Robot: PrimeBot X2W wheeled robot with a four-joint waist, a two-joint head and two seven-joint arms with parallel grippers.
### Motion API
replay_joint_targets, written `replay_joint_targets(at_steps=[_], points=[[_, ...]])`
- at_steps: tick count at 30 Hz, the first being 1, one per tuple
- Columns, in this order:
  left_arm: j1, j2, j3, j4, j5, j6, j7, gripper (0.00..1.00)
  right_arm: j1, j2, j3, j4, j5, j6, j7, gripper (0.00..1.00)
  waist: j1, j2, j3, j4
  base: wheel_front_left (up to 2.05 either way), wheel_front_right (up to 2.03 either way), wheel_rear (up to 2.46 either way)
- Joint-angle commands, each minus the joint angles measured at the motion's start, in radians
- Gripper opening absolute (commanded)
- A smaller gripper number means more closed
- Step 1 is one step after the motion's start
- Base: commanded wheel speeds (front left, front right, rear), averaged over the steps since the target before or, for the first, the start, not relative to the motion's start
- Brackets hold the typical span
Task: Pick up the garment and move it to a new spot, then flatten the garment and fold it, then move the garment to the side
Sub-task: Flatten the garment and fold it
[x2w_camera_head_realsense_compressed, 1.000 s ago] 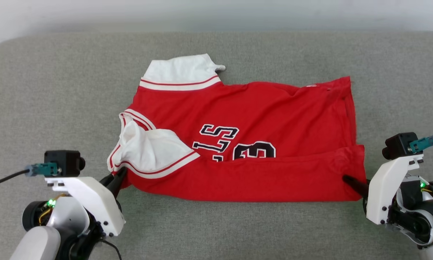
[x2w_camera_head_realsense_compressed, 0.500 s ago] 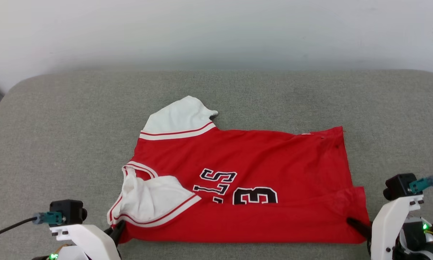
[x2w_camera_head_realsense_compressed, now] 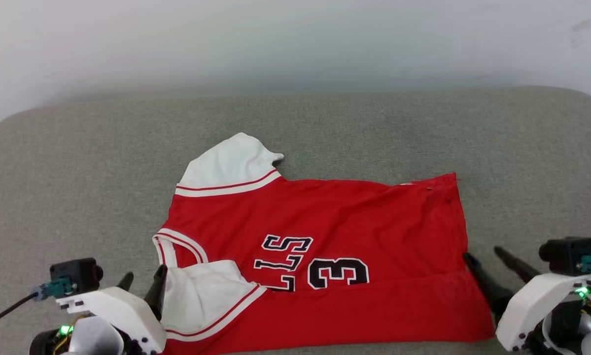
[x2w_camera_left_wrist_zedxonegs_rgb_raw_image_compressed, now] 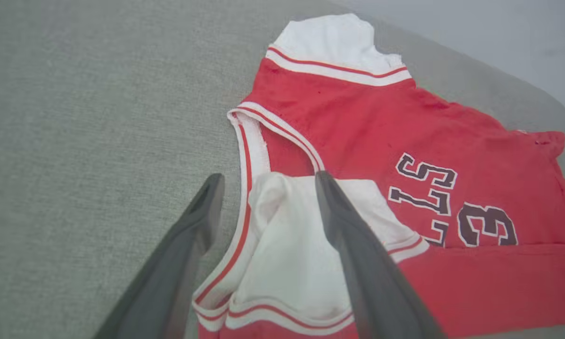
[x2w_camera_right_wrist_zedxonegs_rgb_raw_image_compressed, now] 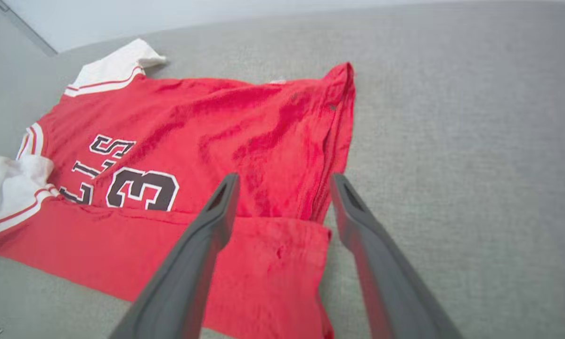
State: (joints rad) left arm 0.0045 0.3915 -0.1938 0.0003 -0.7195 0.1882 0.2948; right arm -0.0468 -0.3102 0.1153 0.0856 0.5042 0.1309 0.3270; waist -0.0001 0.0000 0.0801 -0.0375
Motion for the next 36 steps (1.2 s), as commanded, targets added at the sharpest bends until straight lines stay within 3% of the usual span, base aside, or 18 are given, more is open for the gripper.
replay_joint_targets(at_steps=[1, 2, 9, 17, 21, 27, 32, 36], points=[[-0.022, -0.001, 0.003, 0.0, 0.018, 0.002, -0.024, 1.0, -0.017, 0.011, -0.016, -0.013, -0.025, -0.001, -0.042, 1.0, 0.0001, 0.0, -0.003, -0.013, 0.0, 0.0, 0.0], [-0.07, 0.001, 0.006, -0.005, 0.049, -0.005, -0.075, 1.0, -0.034, 0.045, -0.065, -0.043, -0.086, -0.001, -0.124, 1.0, 0.0001, 0.0, 0.006, -0.032, 0.0, 0.0, 0.0], [-0.265, 0.014, 0.017, -0.012, 0.093, -0.019, -0.124, 1.0, -0.1, 0.114, -0.135, -0.156, -0.158, 0.0, -0.231, 1.0, 0.0001, 0.0, 0.125, -0.078, 0.0, 0.0, 0.0], [-0.563, 0.072, 0.011, 0.049, 0.099, -0.069, -0.036, 1.0, -0.194, 0.14, -0.135, -0.254, -0.164, 0.0, -0.279, 1.0, 0.0001, 0.0, 0.304, -0.144, 0.0, 0.0, 0.0], [-0.717, 0.113, -0.016, 0.105, 0.076, -0.124, 0.084, 1.0, -0.229, 0.149, -0.125, -0.267, -0.164, 0.0, -0.295, 1.0, 0.0001, 0.0, 0.36, -0.176, 0.0, 0.0, 0.0], [-0.891, 0.19, -0.074, 0.186, 0.012, -0.199, 0.38, 1.0, -0.256, 0.167, -0.105, -0.253, -0.151, 0.0, -0.305, 1.0, 0.0001, 0.0, 0.426, -0.222, 0.0, 0.0, 0.0], [-0.966, 0.252, -0.095, 0.229, -0.037, -0.188, 0.624, 1.0, -0.273, 0.177, -0.086, -0.226, -0.137, 0.0, -0.32, 1.0, 0.0001, 0.0, 0.464, -0.26, 0.0, 0.0, 0.0], [-0.978, 0.277, -0.112, 0.246, -0.047, -0.172, 0.726, 1.0, -0.285, 0.181, -0.076, -0.213, -0.128, 0.0, -0.331, 1.0, 0.0001, 0.0, 0.489, -0.276, 0.0, 0.0, 0.0]])
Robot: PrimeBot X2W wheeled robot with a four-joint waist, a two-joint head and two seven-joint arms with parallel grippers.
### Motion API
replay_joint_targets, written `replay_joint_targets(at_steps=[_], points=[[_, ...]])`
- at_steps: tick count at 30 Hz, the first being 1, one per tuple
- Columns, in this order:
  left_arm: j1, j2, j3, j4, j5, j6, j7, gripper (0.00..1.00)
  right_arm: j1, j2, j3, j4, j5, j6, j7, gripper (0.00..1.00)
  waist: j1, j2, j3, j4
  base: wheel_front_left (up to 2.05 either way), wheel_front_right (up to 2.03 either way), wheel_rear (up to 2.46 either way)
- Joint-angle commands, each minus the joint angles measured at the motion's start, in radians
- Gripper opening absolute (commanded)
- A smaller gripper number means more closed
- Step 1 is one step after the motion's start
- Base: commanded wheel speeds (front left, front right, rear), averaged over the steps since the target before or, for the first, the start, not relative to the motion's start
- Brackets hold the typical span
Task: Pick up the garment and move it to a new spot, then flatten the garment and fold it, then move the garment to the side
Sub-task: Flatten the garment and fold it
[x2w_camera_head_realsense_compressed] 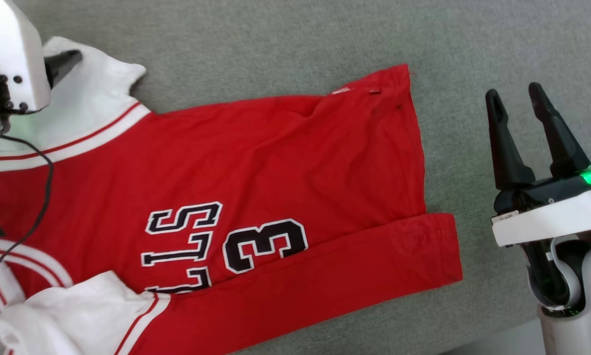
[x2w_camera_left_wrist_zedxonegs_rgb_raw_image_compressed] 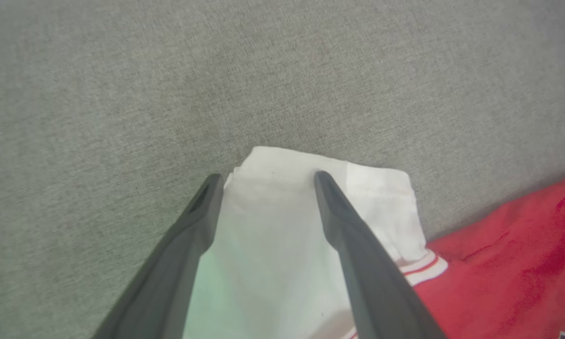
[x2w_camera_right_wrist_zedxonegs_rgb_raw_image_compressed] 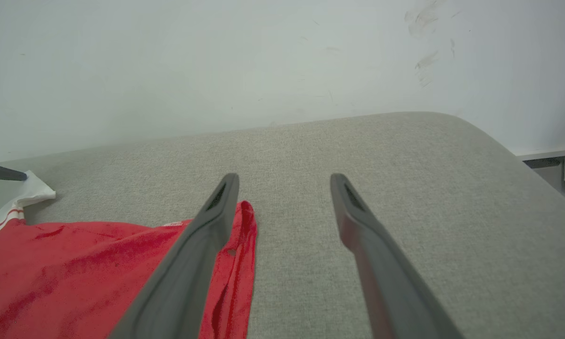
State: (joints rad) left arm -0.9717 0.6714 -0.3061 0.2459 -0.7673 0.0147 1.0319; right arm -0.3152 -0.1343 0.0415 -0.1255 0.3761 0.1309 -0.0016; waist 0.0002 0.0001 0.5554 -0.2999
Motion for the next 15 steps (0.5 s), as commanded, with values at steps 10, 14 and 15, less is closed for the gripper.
replay_joint_targets(at_steps=[10, 14, 15], points=[[0.09, -0.034, -0.042, 0.097, -0.04, 0.049, 0.11, 0.0, -0.033, 0.0, 0.022, 0.045, 0.036, 0.0, -0.02, 1.0, -0.0002, -0.0001, 0.025, -0.038, 0.0, 0.0, 0.0], [0.09, -0.05, -0.024, 0.113, -0.053, 0.048, 0.067, 0.0, -0.031, -0.016, 0.029, 0.052, 0.062, 0.0, 0.003, 1.0, -0.0002, -0.0001, 0.0, -0.029, 0.0, 0.0, 0.0], [0.085, -0.052, -0.017, 0.108, -0.051, 0.045, 0.047, 0.0, -0.035, -0.021, 0.027, 0.054, 0.073, 0.0, 0.009, 1.0, -0.0002, -0.0001, -0.008, -0.024, 0.0, 0.0, 0.0]])
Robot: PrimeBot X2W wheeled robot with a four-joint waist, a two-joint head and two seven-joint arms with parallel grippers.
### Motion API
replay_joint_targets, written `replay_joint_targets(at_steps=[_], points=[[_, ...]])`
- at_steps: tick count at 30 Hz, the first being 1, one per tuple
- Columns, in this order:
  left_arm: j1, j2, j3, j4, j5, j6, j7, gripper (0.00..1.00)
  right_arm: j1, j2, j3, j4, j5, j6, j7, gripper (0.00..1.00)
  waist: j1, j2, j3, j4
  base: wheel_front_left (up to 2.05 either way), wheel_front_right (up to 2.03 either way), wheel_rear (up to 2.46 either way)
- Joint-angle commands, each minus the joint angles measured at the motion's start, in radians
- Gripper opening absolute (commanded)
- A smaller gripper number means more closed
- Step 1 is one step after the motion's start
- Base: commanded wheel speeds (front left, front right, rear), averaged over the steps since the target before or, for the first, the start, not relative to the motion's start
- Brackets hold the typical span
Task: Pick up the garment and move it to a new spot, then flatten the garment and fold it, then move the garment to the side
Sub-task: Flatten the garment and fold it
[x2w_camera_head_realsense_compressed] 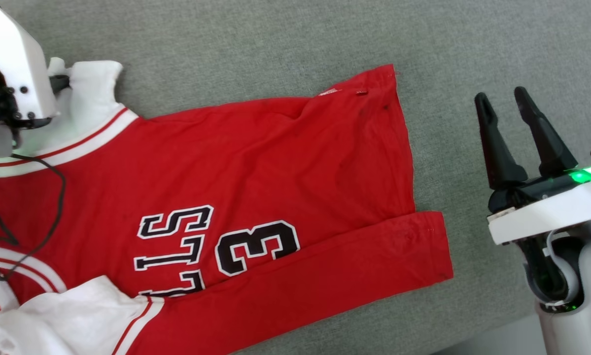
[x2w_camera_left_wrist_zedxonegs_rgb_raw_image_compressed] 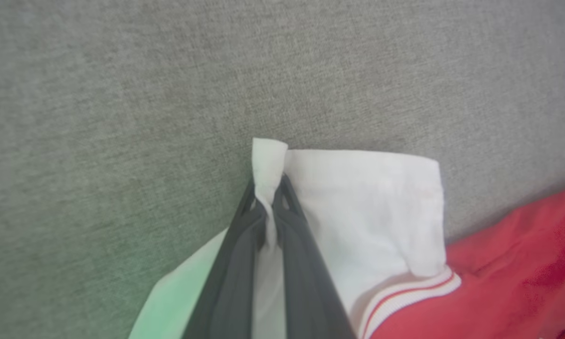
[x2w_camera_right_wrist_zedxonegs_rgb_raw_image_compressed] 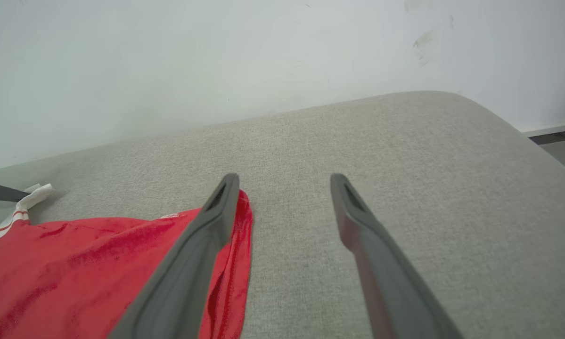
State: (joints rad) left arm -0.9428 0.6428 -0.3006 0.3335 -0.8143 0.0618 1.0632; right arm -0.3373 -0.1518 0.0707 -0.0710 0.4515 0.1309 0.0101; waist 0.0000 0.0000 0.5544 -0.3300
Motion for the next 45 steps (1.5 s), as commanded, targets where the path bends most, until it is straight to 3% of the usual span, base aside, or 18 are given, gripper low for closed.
replay_joint_targets(at_steps=[1, 7, 12, 14, 26, 27, 28, 30, 33, 39, 45], points=[[0.046, -0.022, -0.012, 0.016, -0.002, -0.003, -0.004, 0.0, -0.018, -0.008, -0.002, 0.003, 0.01, 0.0, 0.007, 1.0, 0.0, 0.0, -0.013, 0.011, 0.0, 0.0, 0.0], [-0.008, -0.036, 0.012, -0.023, 0.01, -0.028, -0.114, 0.0, -0.085, -0.077, -0.013, 0.093, 0.121, 0.0, 0.133, 1.0, 0.0, 0.0, -0.051, 0.069, 0.0, 0.0, 0.0], [-0.029, -0.07, -0.01, -0.064, 0.022, -0.052, -0.158, 0.0, -0.19, -0.147, 0.006, 0.221, 0.23, 0.0, 0.329, 1.0, 0.0, 0.0, -0.06, 0.141, 0.0, 0.0, 0.0], [-0.033, -0.092, -0.032, -0.092, 0.028, -0.066, -0.172, 0.0, -0.254, -0.185, 0.041, 0.286, 0.268, 0.0, 0.462, 1.0, 0.0, 0.0, -0.056, 0.178, 0.0, 0.0, 0.0], [-0.04, -0.145, -0.077, -0.136, 0.04, -0.097, -0.222, 0.0, -0.417, -0.213, 0.149, 0.548, 0.256, -0.001, 0.814, 1.0, 0.0, 0.0, -0.013, 0.267, 0.0, 0.0, 0.0], [-0.038, -0.147, -0.078, -0.133, 0.039, -0.099, -0.226, 0.0, -0.421, -0.216, 0.166, 0.562, 0.251, -0.001, 0.841, 0.91, 0.0, 0.0, -0.013, 0.271, 0.0, 0.0, 0.0], [-0.035, -0.148, -0.078, -0.13, 0.038, -0.101, -0.23, 0.0, -0.422, -0.217, 0.18, 0.57, 0.248, -0.001, 0.86, 0.43, 0.0, 0.0, -0.014, 0.274, 0.0, 0.0, 0.0], [-0.027, -0.147, -0.076, -0.123, 0.036, -0.103, -0.238, 0.0, -0.424, -0.216, 0.195, 0.591, 0.252, -0.001, 0.897, 0.0, 0.0, 0.0, -0.02, 0.279, 0.0, 0.0, 0.0], [-0.009, -0.151, -0.073, -0.109, 0.028, -0.106, -0.254, 0.0, -0.432, -0.221, 0.204, 0.595, 0.253, -0.001, 0.914, 0.0, 0.0, 0.0, -0.042, 0.287, 0.0, 0.0, 0.0], [0.042, -0.147, -0.056, -0.086, 0.03, -0.11, -0.324, 0.0, -0.471, -0.256, 0.153, 0.516, 0.227, -0.001, 0.808, 0.0, 0.0, 0.0, -0.112, 0.308, 0.0, 0.0, 0.0], [0.232, -0.144, -0.004, -0.107, -0.002, -0.093, -0.457, 0.0, -0.311, -0.258, 0.09, 0.41, 0.219, 0.0, 0.731, 0.0, 0.0, 0.0, -0.252, 0.323, 0.0, 0.0, 0.0]])
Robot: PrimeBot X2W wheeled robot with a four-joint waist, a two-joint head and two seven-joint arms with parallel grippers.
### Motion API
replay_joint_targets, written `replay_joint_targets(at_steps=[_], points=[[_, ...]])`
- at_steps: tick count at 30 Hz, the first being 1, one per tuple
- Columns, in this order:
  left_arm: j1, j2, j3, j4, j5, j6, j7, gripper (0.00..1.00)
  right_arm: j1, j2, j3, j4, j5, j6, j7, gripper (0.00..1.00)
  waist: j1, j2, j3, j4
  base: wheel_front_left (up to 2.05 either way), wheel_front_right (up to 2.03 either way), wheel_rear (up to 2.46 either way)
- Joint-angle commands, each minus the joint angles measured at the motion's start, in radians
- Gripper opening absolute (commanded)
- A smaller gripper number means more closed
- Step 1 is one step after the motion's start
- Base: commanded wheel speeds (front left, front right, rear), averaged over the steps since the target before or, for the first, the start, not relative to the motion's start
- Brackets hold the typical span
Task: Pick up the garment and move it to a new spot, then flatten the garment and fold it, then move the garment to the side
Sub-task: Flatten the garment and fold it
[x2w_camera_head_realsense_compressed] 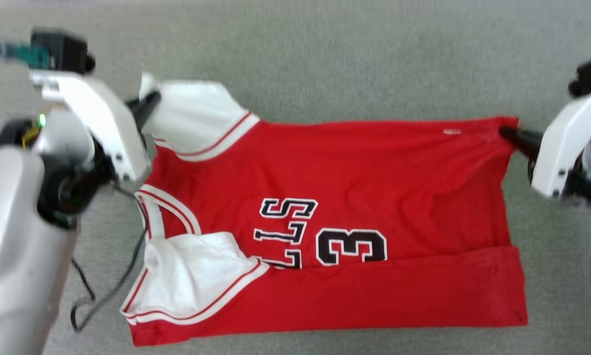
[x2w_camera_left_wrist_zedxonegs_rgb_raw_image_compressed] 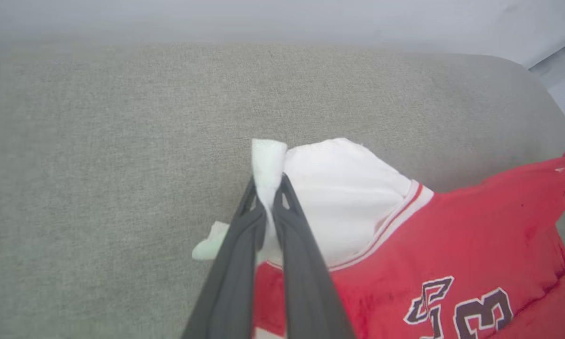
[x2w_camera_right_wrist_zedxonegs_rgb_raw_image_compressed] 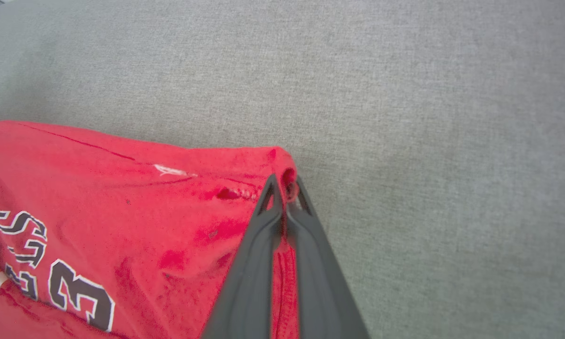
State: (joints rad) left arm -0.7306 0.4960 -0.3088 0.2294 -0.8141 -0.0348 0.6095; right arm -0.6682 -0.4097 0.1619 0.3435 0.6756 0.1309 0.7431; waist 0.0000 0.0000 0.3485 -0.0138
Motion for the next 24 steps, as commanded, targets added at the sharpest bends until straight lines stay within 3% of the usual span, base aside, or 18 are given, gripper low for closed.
replay_joint_targets(at_steps=[1, 7, 13, 21, 22, 23, 24], points=[[0.056, 0.001, 0.013, -0.013, -0.013, 0.006, -0.024, 0.0, 0.053, 0.003, -0.006, -0.017, -0.007, 0.0, -0.013, 0.0, 0.0, 0.0, -0.068, 0.008, 0.0, 0.0, 0.0], [0.298, 0.013, 0.065, -0.1, -0.043, 0.05, -0.11, 0.0, 0.24, 0.017, -0.047, -0.09, -0.017, 0.0, -0.071, 0.0, 0.0, 0.0, -0.148, 0.008, 0.0, 0.0, 0.0], [0.526, -0.025, 0.072, -0.158, -0.083, 0.086, -0.157, 0.0, 0.396, 0.04, -0.076, -0.114, -0.013, -0.001, -0.13, 0.0, 0.0, 0.0, -0.186, 0.01, 0.0, 0.0, 0.0], [0.685, -0.085, 0.05, -0.126, -0.124, 0.09, -0.192, 0.02, 0.512, 0.074, -0.079, -0.078, -0.007, -0.001, -0.224, 0.0, 0.0, 0.0, -0.201, 0.005, 0.0, 0.0, 0.0], [0.696, -0.09, 0.046, -0.115, -0.125, 0.089, -0.197, 0.44, 0.524, 0.077, -0.079, -0.069, -0.013, 0.0, -0.238, 0.22, 0.0, 0.0, -0.201, 0.005, 0.0, 0.0, 0.0], [0.7, -0.095, 0.045, -0.107, -0.118, 0.088, -0.209, 1.0, 0.534, 0.082, -0.08, -0.061, -0.017, -0.001, -0.256, 1.0, 0.0, 0.0, -0.202, 0.004, 0.0, 0.0, 0.0], [0.701, -0.105, 0.042, -0.099, -0.114, 0.088, -0.221, 1.0, 0.545, 0.09, -0.079, -0.054, -0.015, 0.0, -0.275, 1.0, 0.0, 0.0, -0.204, 0.004, 0.0, 0.0, 0.0]])
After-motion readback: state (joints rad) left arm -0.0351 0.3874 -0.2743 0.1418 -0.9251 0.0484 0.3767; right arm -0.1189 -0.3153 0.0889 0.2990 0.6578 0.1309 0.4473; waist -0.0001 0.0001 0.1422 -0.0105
